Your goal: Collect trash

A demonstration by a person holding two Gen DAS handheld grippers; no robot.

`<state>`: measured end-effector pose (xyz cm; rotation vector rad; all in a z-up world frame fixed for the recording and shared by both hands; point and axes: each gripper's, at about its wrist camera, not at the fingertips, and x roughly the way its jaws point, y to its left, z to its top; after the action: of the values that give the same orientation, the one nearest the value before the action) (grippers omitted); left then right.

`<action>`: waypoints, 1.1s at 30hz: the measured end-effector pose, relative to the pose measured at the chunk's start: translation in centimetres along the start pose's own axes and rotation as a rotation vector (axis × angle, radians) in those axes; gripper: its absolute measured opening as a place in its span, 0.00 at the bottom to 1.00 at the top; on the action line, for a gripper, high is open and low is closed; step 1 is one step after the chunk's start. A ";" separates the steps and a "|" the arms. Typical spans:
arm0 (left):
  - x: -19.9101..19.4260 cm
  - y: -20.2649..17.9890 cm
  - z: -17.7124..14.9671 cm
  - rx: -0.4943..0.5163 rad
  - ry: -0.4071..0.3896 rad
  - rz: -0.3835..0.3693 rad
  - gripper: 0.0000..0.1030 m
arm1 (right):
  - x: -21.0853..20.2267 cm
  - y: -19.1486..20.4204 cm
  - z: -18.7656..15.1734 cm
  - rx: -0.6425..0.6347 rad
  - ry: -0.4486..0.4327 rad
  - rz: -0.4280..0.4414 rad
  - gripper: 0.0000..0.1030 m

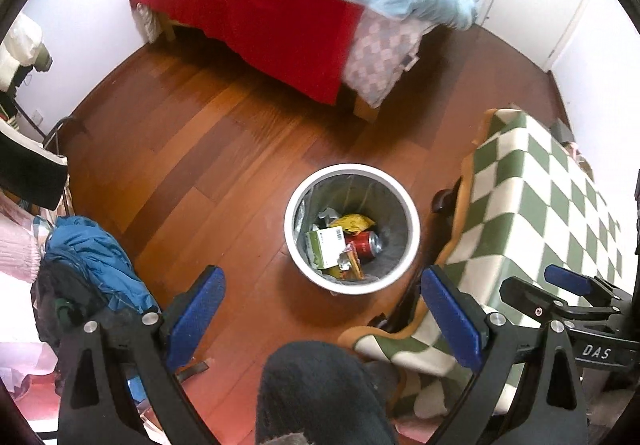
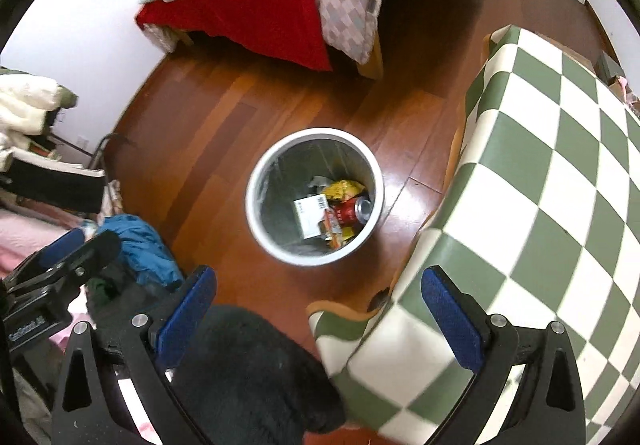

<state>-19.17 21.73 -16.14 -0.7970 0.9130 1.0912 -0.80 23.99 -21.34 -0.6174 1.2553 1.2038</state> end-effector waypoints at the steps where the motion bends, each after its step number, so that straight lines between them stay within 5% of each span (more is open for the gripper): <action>1: -0.7 -0.2 -0.2 0.003 -0.007 -0.006 0.97 | -1.1 0.1 -0.5 -0.004 -0.008 0.012 1.00; 20: -15.1 -0.9 -3.0 0.025 -0.114 -0.213 0.97 | -17.6 3.5 -5.0 -0.074 -0.086 0.221 1.00; 33: -20.7 -1.0 -3.5 0.043 -0.186 -0.266 0.97 | -23.0 5.9 -5.8 -0.134 -0.096 0.274 1.00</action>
<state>-22.97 10.50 1.26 -0.7443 0.6504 0.8925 -5.44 12.97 0.02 -0.4876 1.2116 1.5368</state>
